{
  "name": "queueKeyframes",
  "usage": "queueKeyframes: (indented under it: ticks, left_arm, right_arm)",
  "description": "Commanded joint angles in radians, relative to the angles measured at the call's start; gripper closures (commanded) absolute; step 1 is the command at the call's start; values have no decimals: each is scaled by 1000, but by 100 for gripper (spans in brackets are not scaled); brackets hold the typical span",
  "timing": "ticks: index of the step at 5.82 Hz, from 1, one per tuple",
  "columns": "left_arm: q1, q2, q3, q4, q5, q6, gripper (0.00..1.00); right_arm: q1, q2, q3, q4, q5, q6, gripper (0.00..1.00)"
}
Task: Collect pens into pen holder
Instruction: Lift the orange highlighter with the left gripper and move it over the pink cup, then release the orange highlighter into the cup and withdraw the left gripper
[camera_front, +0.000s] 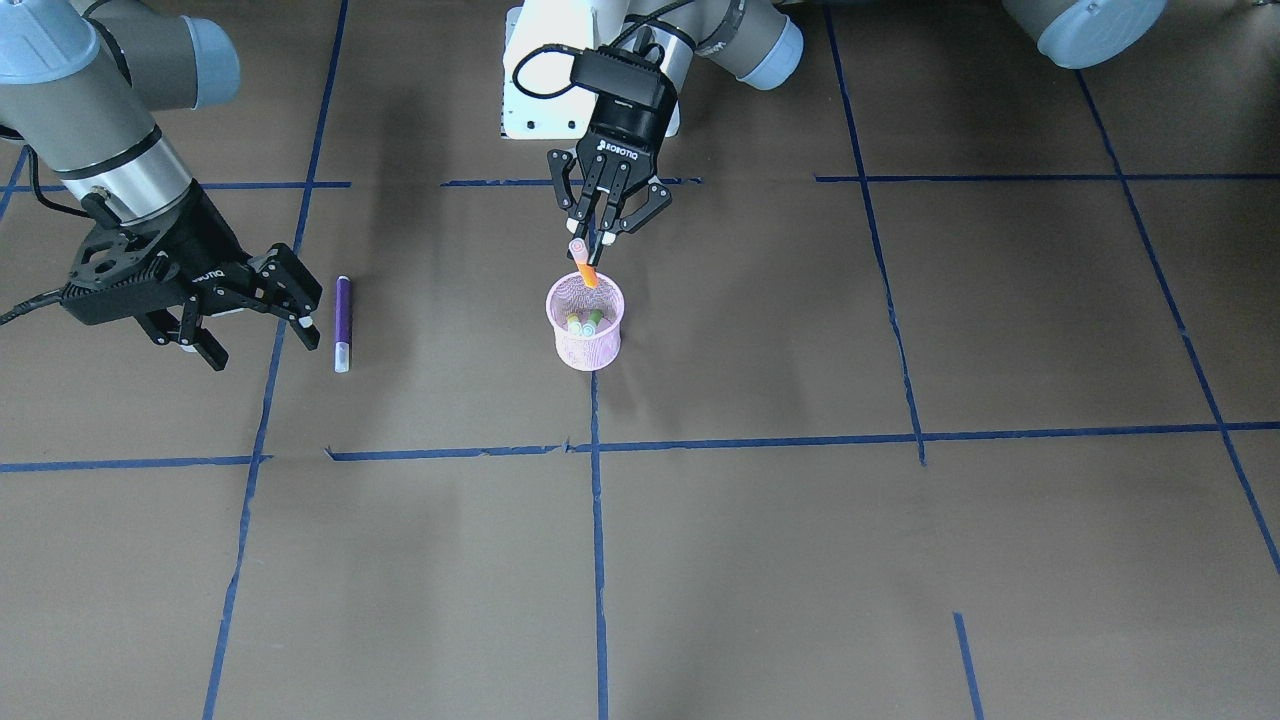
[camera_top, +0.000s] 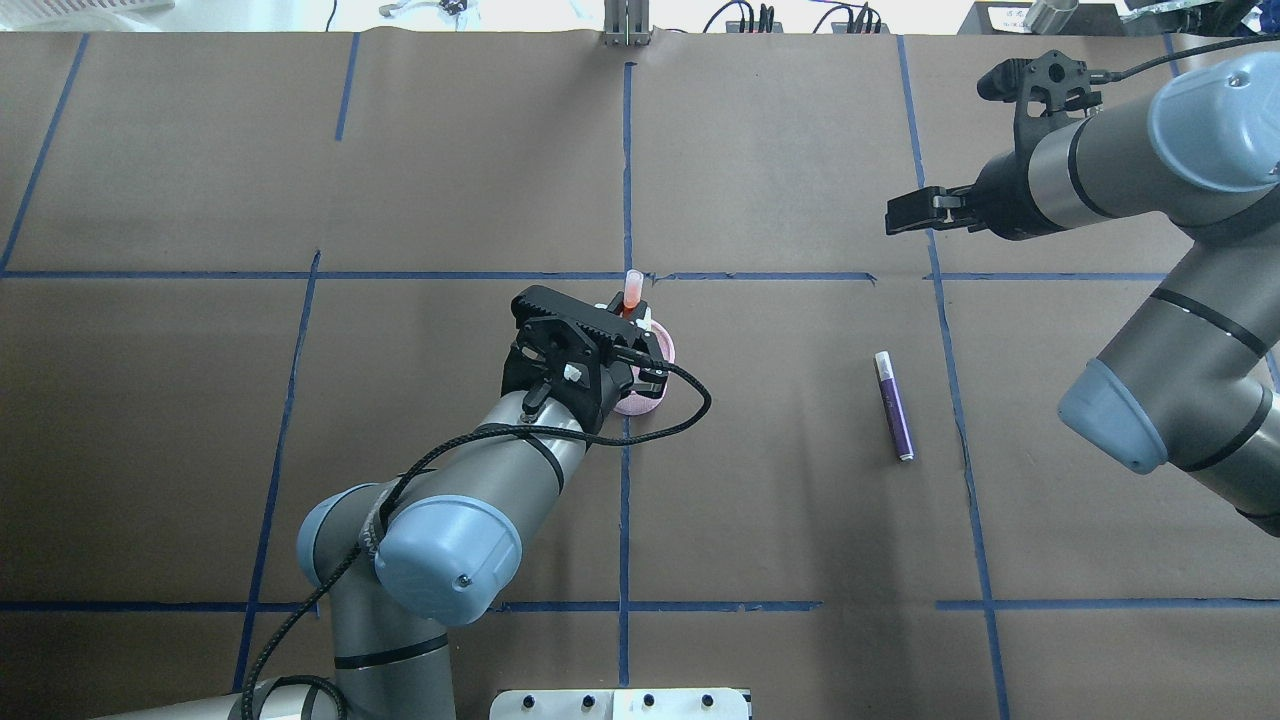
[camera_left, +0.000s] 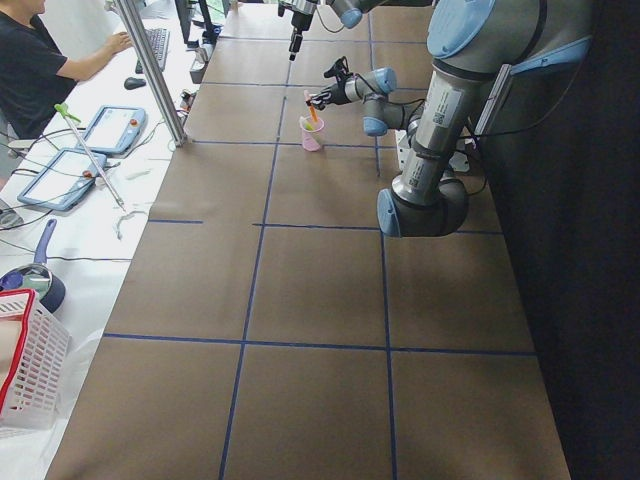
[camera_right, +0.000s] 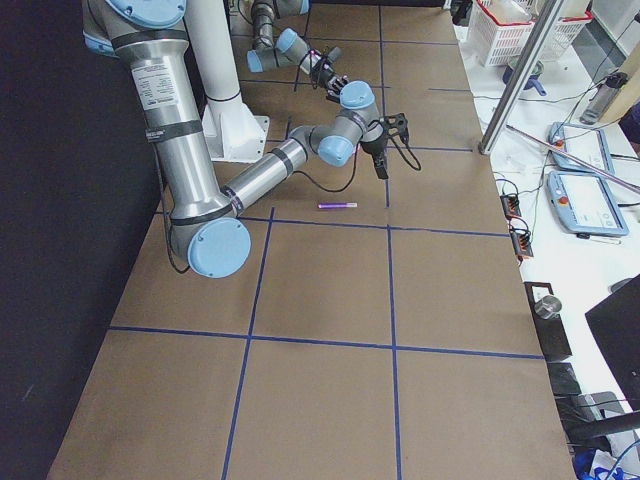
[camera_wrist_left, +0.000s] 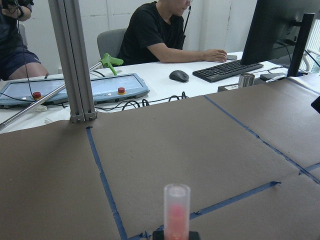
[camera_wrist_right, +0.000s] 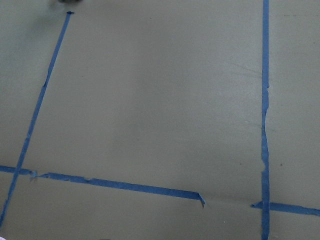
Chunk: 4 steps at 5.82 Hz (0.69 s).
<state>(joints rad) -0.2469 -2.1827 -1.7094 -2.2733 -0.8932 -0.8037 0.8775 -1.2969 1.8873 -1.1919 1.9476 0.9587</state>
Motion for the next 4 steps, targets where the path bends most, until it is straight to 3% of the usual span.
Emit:
queueKeyframes:
  ticks: [1,2,4]
  left_arm:
    - [0,1,24,-23,0,-2,20]
    - [6,1,24,-23,0,-2,0]
    - [-6,7,-19,-19,-9,-2,0]
  right_arm:
    - [0,-2,0,0,-1,0,0]
    - [0,-7,1,-2,1,2,0]
    - [-11,-48,-2,-5,-10,2,0]
